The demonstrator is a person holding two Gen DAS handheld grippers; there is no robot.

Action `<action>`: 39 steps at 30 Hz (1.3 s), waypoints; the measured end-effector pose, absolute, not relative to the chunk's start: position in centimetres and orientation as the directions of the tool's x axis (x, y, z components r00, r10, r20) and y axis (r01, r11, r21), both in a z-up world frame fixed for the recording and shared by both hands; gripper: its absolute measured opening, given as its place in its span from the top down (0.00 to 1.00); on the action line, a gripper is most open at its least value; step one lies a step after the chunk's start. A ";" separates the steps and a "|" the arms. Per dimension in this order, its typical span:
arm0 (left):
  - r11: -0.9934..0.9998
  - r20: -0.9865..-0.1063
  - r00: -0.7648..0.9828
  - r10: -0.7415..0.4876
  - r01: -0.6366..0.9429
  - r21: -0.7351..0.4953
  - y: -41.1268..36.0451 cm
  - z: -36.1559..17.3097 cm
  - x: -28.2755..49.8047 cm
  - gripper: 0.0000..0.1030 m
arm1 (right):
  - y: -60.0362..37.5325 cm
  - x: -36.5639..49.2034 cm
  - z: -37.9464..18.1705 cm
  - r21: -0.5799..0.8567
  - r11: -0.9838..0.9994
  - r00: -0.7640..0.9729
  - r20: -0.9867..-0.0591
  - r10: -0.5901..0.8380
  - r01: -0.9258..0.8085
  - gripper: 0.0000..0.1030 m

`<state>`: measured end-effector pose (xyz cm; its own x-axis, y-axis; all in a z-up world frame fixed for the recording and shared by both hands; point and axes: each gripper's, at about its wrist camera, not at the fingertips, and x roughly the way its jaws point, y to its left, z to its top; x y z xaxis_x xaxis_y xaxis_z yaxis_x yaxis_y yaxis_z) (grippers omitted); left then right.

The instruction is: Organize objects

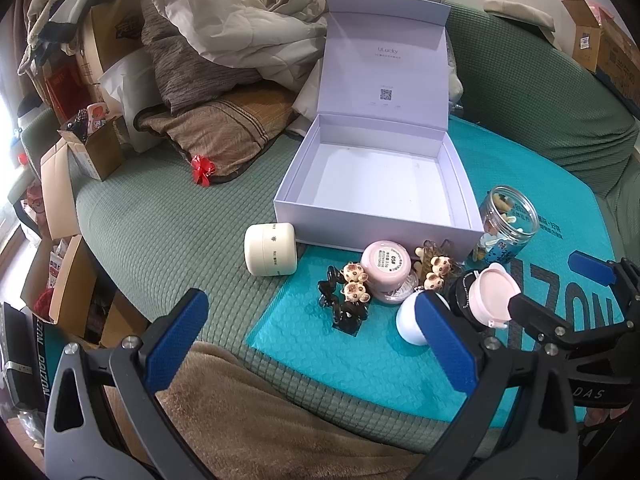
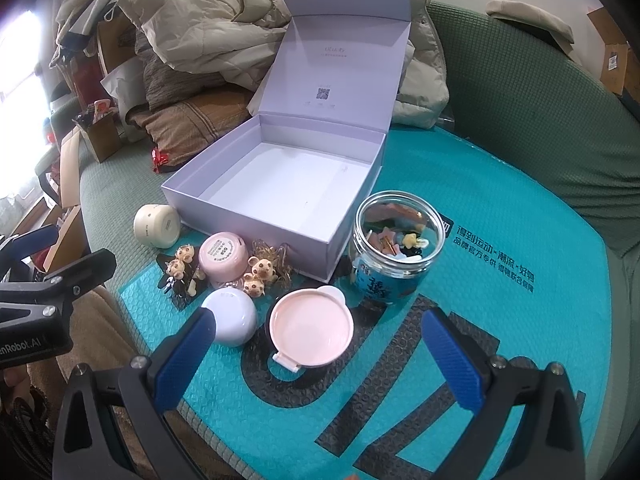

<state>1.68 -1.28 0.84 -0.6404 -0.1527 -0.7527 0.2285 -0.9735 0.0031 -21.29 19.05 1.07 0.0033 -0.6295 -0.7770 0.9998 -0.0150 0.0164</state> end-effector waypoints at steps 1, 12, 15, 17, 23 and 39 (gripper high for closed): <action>-0.973 -0.752 -0.641 -0.153 0.230 0.002 -1.3 0.8 1.7 0.00 | 19.2 -21.3 1.1 0.016 -0.013 0.004 -0.776 -0.630 1.000 0.00; -0.967 -0.765 -0.628 -0.145 0.255 -0.026 -0.8 0.1 2.8 0.00 | 20.2 -21.3 0.6 0.015 0.002 0.013 -0.782 -0.624 1.000 0.00; -0.964 -0.774 -0.617 -0.142 0.265 -0.035 -1.0 -0.4 2.8 0.00 | 20.3 -21.4 0.0 0.021 0.002 0.018 -0.785 -0.619 1.000 0.00; -0.960 -0.783 -0.606 -0.141 0.277 -0.041 -1.3 -0.9 2.8 0.00 | 20.3 -21.6 -0.6 0.024 -0.007 0.015 -0.790 -0.613 1.000 0.00; -0.947 -0.815 -0.569 -0.107 0.308 -0.091 -2.4 -2.9 2.3 0.00 | 20.2 -22.6 -2.1 0.057 -0.024 0.030 -0.791 -0.611 0.998 0.00; -0.945 -0.855 -0.518 -0.008 0.284 -0.163 -2.5 -6.6 -1.7 0.17 | 17.4 -23.6 -5.1 0.106 0.006 0.090 -0.814 -0.574 0.994 0.09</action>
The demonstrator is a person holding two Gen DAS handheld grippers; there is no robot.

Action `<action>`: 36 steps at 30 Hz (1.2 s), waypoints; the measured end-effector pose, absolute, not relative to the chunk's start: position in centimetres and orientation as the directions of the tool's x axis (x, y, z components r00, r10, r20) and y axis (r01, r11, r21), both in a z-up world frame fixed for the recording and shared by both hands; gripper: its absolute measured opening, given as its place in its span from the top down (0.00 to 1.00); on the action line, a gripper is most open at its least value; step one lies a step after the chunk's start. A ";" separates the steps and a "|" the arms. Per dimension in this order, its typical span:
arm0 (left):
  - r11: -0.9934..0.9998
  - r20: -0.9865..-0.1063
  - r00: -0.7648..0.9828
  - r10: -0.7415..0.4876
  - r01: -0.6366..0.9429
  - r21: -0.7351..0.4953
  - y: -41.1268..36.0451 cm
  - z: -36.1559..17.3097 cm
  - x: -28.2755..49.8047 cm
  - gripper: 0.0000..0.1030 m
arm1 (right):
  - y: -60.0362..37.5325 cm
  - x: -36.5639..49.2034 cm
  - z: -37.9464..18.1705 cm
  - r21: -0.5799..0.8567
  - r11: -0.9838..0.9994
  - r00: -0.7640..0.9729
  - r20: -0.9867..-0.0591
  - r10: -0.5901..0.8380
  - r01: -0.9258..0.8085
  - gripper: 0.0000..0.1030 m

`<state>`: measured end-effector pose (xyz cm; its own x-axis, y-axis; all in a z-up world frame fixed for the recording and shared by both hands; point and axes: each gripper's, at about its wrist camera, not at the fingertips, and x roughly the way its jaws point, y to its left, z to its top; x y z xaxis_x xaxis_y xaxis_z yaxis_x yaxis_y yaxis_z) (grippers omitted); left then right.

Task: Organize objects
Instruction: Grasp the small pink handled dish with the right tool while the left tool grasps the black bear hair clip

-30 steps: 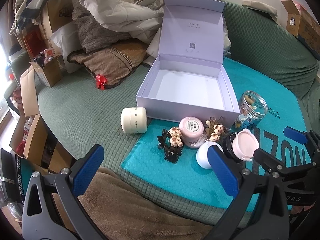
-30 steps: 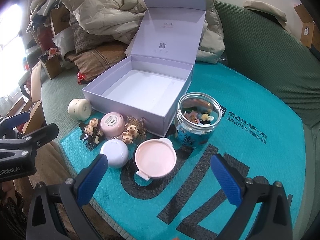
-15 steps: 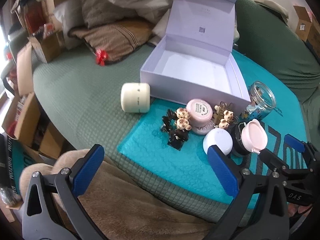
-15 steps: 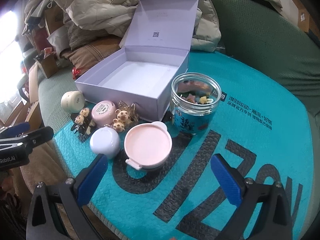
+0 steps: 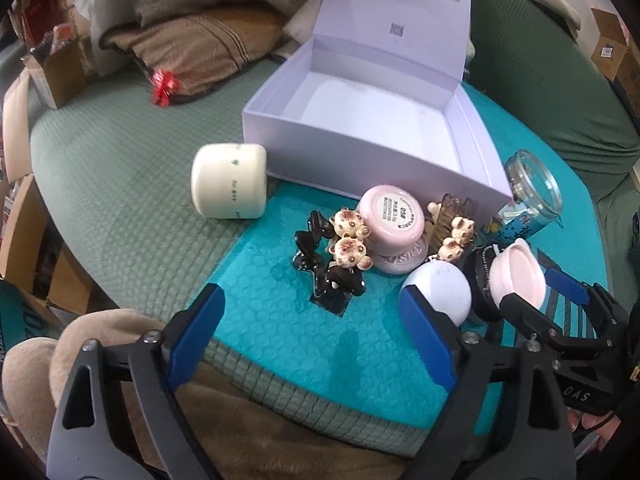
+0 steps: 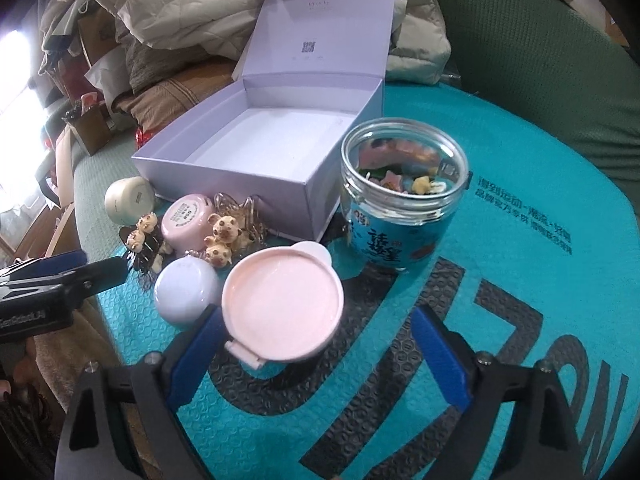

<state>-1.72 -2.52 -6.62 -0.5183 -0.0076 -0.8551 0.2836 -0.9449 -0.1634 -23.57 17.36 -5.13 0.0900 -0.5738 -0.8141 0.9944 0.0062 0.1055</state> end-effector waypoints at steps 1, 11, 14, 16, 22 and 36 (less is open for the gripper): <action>-0.944 -0.859 -0.512 -0.002 0.285 -0.168 -2.6 -6.9 -2.0 0.20 | 17.2 -23.6 -5.2 0.113 0.010 0.098 -0.815 -0.571 0.994 0.11; -0.938 -0.877 -0.479 0.042 0.284 -0.200 -2.8 -8.8 -4.0 0.33 | 16.3 -22.7 -5.3 0.090 0.046 0.100 -0.809 -0.580 0.995 0.20; -0.936 -0.873 -0.487 0.035 0.290 -0.200 -2.9 -8.9 -4.1 0.35 | 16.0 -22.6 -5.2 0.107 0.061 0.122 -0.804 -0.582 0.992 0.30; -0.935 -0.869 -0.494 0.027 0.294 -0.196 -3.0 -8.8 -4.1 0.42 | 15.8 -22.5 -5.1 0.110 0.066 0.128 -0.802 -0.584 0.992 0.39; -0.946 -0.873 -0.487 0.002 0.282 -0.159 -2.7 -8.6 -4.5 0.70 | 15.6 -21.9 -4.8 0.073 0.097 0.116 -0.803 -0.585 0.993 0.42; -0.953 -0.853 -0.522 -0.019 0.268 -0.142 -2.6 -6.4 -3.3 0.71 | 16.3 -21.6 -3.6 0.034 0.130 0.104 -0.808 -0.579 0.991 0.42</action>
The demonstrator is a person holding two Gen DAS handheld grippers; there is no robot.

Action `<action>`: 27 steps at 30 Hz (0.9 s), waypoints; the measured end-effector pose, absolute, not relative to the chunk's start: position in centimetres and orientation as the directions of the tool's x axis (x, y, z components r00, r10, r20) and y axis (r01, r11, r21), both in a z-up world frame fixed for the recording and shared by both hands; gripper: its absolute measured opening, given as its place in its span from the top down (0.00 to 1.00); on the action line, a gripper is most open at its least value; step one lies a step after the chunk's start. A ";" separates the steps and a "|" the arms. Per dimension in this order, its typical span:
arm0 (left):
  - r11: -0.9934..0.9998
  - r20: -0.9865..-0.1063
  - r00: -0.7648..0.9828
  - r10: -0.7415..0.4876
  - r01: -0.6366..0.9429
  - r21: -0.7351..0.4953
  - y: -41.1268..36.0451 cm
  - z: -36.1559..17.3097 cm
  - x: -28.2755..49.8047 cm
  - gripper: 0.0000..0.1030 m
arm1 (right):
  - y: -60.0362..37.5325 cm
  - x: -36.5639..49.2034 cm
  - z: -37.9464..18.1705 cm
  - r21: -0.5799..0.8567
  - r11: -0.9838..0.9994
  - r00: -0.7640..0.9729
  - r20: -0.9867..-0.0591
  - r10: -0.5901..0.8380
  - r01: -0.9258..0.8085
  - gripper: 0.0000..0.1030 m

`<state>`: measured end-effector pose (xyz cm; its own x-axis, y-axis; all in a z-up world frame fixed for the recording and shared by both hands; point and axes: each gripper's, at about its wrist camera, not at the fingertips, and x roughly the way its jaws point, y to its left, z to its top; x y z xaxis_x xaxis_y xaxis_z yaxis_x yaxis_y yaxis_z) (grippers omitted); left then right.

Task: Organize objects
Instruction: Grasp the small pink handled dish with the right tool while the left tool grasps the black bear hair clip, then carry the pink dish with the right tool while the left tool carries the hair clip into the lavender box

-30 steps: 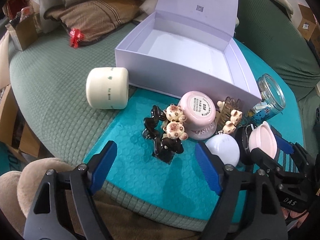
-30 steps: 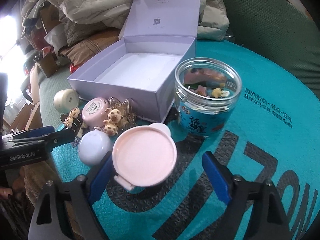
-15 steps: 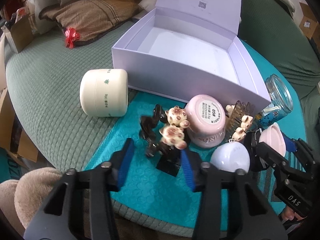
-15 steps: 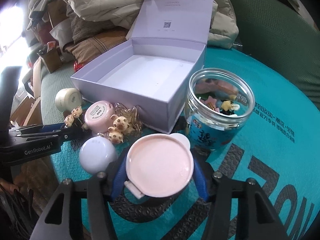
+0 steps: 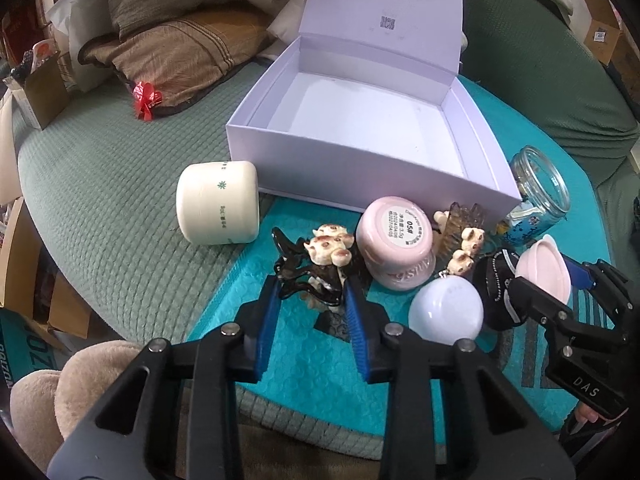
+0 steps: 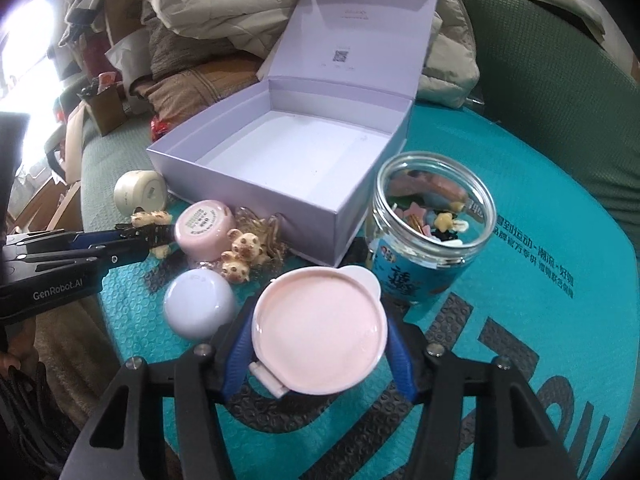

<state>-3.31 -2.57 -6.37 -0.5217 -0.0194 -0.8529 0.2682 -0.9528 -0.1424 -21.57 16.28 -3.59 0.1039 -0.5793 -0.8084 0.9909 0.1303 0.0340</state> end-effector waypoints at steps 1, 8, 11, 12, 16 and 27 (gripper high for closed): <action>-0.951 -0.853 -0.521 -0.021 0.272 -0.143 -2.6 -6.3 -3.2 0.71 | 16.3 -21.5 -3.5 0.036 0.132 0.107 -0.810 -0.577 0.991 0.42; -0.949 -0.844 -0.536 -0.017 0.274 -0.155 -2.5 -5.3 -2.0 0.72 | 16.8 -20.6 -2.3 0.049 0.183 0.147 -0.806 -0.574 0.982 0.42; -0.950 -0.837 -0.546 -0.016 0.270 -0.158 -2.3 -4.8 -1.7 0.72 | 16.9 -20.2 -1.8 0.055 0.196 0.161 -0.801 -0.577 0.979 0.42; -0.950 -0.835 -0.550 -0.016 0.268 -0.158 -2.3 -4.6 -1.6 0.72 | 17.0 -20.1 -1.5 0.053 0.202 0.163 -0.799 -0.579 0.978 0.42; -0.952 -0.827 -0.562 -0.023 0.265 -0.153 -2.2 -3.8 -1.3 0.72 | 17.1 -19.4 -0.8 0.044 0.229 0.174 -0.791 -0.587 0.973 0.42; -0.959 -0.797 -0.602 -0.049 0.251 -0.131 -2.1 -0.9 -1.2 0.72 | 15.9 -17.7 1.1 0.053 0.320 0.240 -0.776 -0.583 0.946 0.42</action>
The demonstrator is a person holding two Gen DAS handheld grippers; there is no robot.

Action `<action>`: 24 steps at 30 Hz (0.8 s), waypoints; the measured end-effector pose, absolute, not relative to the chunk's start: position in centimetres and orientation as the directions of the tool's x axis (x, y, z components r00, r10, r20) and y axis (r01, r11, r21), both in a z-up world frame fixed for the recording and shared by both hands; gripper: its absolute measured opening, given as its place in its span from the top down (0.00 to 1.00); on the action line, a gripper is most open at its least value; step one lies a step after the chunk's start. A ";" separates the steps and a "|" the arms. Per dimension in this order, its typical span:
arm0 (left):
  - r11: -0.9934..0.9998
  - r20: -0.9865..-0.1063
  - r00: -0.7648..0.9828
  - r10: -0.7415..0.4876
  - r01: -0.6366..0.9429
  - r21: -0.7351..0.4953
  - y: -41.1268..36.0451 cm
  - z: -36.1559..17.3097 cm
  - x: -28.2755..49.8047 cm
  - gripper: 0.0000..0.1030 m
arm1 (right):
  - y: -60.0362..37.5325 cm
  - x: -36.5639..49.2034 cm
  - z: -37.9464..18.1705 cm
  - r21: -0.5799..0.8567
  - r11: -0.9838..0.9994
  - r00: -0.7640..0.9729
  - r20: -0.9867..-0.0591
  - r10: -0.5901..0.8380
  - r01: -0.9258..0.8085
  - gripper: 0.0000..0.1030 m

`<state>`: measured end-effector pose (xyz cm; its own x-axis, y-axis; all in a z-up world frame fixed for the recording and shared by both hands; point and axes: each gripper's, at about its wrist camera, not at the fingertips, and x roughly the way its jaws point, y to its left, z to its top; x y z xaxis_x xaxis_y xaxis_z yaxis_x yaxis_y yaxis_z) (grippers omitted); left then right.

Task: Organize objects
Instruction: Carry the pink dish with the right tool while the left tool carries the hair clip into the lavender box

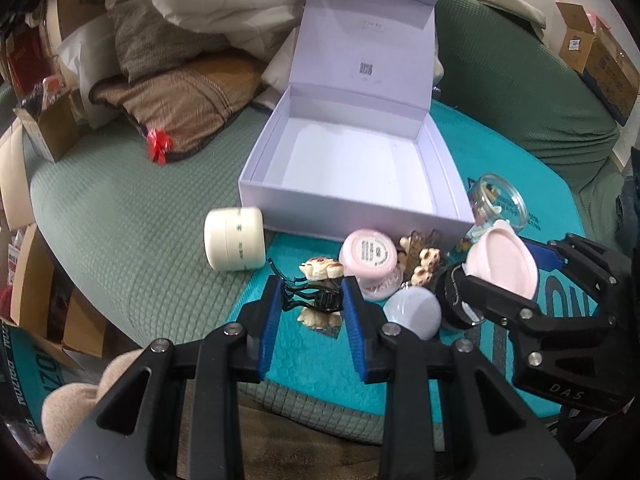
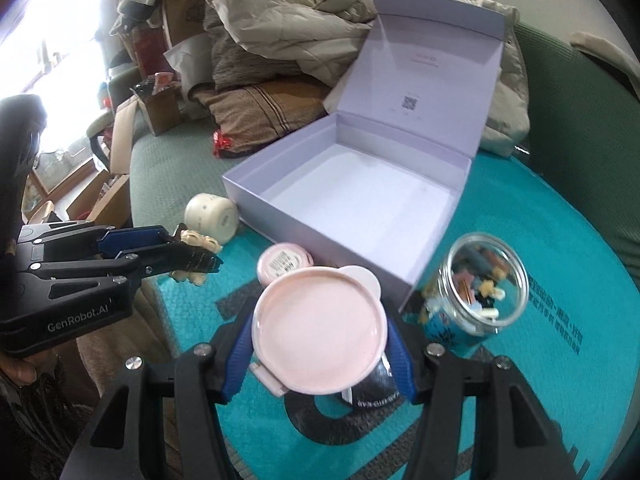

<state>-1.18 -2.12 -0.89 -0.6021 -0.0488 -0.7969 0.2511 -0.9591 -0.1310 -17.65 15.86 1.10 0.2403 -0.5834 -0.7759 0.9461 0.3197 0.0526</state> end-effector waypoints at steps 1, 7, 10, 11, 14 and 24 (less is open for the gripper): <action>-0.959 -0.793 -0.607 -0.052 0.251 -0.129 -2.2 -0.5 -1.3 0.72 | 15.7 -17.5 1.4 0.048 0.329 0.244 -0.773 -0.585 0.943 0.42; -0.960 -0.774 -0.628 -0.081 0.257 -0.109 -2.9 1.6 -2.3 0.72 | 14.6 -17.0 3.0 0.025 0.491 0.337 -0.758 -0.559 0.871 0.42; -0.957 -0.773 -0.625 -0.104 0.275 -0.094 -3.2 2.2 -3.0 0.72 | 13.9 -16.8 3.7 0.028 0.509 0.354 -0.751 -0.557 0.860 0.42; -0.958 -0.773 -0.625 -0.105 0.273 -0.091 -3.3 2.4 -3.3 0.72 | 13.7 -16.7 4.0 0.026 0.513 0.357 -0.749 -0.559 0.858 0.42; -0.961 -0.775 -0.623 -0.107 0.264 -0.079 -3.4 2.7 -4.1 0.72 | 13.0 -16.4 4.7 0.005 0.527 0.357 -0.741 -0.569 0.850 0.42; -0.969 -0.784 -0.613 -0.101 0.240 -0.063 -3.9 3.2 -7.2 0.72 | 10.0 -15.8 5.3 -0.021 0.555 0.362 -0.738 -0.570 0.831 0.42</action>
